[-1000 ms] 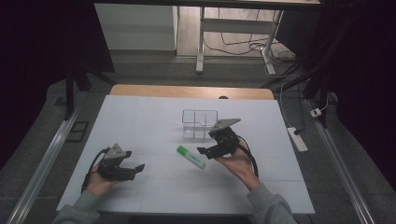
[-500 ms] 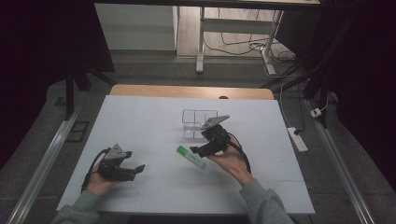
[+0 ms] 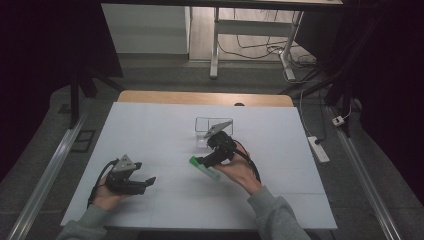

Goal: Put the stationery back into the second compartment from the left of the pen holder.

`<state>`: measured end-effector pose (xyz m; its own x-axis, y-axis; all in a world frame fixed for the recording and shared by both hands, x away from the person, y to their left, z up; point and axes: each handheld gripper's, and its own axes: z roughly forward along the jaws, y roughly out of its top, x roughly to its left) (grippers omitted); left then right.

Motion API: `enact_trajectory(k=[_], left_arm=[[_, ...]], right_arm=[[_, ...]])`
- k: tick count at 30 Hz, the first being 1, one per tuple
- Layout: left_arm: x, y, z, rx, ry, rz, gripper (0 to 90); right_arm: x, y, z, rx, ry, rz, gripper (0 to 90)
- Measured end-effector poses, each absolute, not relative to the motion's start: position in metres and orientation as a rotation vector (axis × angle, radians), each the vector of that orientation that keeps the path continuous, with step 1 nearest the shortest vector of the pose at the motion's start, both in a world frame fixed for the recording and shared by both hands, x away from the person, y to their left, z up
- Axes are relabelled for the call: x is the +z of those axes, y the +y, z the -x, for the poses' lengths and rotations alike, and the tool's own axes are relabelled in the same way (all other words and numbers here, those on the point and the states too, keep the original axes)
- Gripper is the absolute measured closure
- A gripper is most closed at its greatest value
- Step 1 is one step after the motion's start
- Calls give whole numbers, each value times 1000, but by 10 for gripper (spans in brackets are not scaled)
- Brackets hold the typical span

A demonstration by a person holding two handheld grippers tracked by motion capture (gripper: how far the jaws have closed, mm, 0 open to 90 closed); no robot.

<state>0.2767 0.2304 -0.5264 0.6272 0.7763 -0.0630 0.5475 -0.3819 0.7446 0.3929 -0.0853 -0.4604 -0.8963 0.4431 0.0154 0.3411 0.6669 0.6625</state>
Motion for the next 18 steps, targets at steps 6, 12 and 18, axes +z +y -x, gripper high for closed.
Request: enact_trajectory(k=[6,12,18], left_arm=[[-526,232,-277,378,1033,-2081,206],[-527,230,-277,378,1028,-2091,206],[-527,231,-277,377,1028,-2091,206]], right_arm=[[-467,-79,-401,1017,2771,-665,216],[-480,-68,-408,963,2823,-672,219],[-488,-62,-410,921,2842,-681,234]])
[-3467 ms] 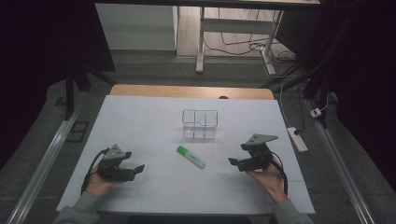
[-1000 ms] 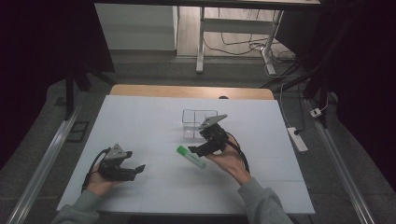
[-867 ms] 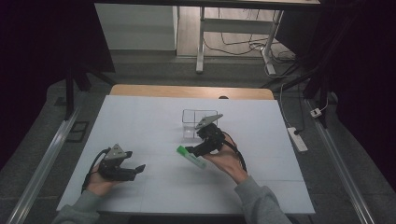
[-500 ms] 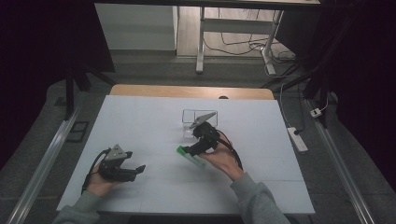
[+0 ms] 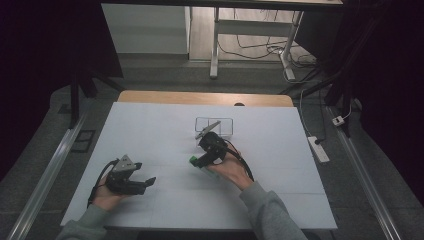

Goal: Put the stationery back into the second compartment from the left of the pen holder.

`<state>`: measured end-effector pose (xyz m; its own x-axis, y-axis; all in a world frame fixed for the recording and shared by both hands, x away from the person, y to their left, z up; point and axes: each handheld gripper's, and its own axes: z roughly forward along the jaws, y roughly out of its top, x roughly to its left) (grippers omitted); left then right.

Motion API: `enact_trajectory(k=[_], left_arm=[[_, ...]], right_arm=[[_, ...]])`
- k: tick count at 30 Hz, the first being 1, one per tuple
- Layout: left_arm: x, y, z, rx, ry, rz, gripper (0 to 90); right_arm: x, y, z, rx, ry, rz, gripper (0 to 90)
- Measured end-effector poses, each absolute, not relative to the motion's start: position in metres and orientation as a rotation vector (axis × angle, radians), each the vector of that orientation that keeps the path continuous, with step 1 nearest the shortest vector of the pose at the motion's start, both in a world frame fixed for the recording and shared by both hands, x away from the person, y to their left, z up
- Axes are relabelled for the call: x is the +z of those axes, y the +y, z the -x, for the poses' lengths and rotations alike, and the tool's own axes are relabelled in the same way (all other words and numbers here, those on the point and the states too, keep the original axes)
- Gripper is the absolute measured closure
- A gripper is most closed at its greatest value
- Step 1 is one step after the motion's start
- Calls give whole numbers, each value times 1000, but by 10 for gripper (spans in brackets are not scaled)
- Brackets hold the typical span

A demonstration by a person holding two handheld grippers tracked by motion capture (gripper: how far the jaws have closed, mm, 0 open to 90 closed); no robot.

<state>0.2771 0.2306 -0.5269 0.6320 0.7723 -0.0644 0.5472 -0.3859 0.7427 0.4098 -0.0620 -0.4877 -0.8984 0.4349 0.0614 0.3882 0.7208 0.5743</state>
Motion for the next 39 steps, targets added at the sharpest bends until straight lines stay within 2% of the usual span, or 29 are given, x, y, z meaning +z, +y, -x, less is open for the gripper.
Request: enact_trajectory(k=[20,26,31,35,38,39], left_arm=[[-528,231,-278,374,1022,-2096,207],[-528,232,-278,374,1021,-2095,207],[-527,233,-277,376,1027,-2091,207],[-528,233,-278,376,1029,-2093,207],[-528,232,-277,379,1027,-2096,207],[-528,232,-277,379,1028,-2096,207]], right_arm=[[-506,-37,-412,738,2862,-645,344],[-510,-32,-411,682,2865,-621,417],[-511,-28,-410,641,2875,-613,525],[-510,-25,-411,610,2884,-603,578],[-510,-24,-410,617,2885,-642,661],[-510,-24,-410,617,2885,-642,661]])
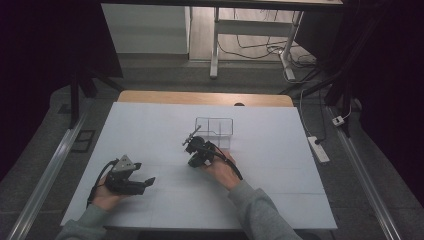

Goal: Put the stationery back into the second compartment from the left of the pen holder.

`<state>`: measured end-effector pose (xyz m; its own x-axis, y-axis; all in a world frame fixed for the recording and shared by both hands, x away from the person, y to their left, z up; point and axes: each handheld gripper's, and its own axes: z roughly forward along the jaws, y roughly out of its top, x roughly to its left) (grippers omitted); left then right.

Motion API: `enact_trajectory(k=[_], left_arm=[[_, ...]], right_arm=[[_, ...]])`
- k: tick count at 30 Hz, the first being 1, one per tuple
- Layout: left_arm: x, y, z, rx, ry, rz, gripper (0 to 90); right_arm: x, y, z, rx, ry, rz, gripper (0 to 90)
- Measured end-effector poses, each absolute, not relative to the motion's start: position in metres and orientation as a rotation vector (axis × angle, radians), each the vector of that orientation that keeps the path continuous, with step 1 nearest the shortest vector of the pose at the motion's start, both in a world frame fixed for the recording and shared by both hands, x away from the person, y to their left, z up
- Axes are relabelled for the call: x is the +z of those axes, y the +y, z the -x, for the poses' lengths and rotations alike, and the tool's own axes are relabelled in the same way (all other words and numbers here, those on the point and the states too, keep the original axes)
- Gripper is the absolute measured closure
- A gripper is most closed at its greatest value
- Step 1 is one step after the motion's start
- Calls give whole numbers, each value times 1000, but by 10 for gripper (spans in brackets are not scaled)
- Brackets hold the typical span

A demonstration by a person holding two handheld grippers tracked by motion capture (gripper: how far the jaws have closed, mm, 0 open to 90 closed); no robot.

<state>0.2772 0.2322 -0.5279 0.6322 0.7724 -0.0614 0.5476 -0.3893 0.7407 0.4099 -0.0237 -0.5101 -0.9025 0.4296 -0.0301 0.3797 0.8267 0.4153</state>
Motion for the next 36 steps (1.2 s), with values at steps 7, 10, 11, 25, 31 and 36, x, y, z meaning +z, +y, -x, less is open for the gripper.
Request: enact_trajectory(k=[7,10,11,25,31,36], left_arm=[[-528,233,-277,379,1028,-2094,206],[-528,233,-277,379,1029,-2094,206],[-528,233,-277,379,1029,-2095,207],[-528,234,-278,384,1036,-2092,208],[-528,234,-278,381,1037,-2095,209],[-528,234,-278,380,1036,-2093,209]], right_arm=[[-509,-24,-409,611,2880,-647,670],[-508,-25,-409,623,2867,-631,671],[-507,-25,-408,635,2864,-643,670],[-482,-45,-400,865,2745,-657,671],[-474,-52,-399,922,2714,-682,671],[-468,-56,-399,965,2688,-689,671]])
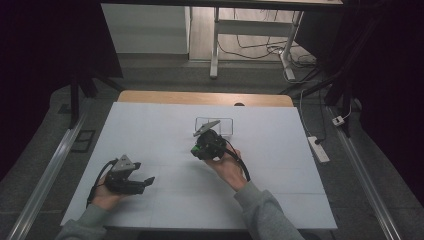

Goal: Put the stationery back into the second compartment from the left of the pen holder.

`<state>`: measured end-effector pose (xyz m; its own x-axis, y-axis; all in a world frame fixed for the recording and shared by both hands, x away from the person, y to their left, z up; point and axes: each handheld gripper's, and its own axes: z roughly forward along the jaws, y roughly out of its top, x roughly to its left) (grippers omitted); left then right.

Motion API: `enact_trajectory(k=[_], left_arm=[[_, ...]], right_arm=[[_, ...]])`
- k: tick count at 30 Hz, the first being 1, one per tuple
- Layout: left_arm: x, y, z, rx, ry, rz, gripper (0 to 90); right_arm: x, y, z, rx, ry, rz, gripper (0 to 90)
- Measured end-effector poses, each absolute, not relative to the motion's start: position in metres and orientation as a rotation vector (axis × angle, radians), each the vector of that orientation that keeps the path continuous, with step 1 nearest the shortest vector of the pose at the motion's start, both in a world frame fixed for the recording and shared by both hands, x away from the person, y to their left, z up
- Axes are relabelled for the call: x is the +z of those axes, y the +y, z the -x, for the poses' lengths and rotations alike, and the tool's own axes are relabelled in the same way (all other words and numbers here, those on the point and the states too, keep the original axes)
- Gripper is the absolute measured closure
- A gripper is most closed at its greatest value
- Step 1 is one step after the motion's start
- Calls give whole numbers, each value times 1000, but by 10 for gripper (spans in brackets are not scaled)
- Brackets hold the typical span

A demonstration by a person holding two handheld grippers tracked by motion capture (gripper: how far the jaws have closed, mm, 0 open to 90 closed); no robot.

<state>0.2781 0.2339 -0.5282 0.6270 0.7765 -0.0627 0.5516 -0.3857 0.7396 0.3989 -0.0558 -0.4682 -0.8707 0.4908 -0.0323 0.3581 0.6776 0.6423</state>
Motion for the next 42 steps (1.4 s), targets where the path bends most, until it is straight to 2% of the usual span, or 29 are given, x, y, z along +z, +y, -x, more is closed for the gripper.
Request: enact_trajectory(k=[42], left_arm=[[-528,234,-279,381,1036,-2094,209]], right_arm=[[-407,-90,-390,1300,2440,-682,670]])
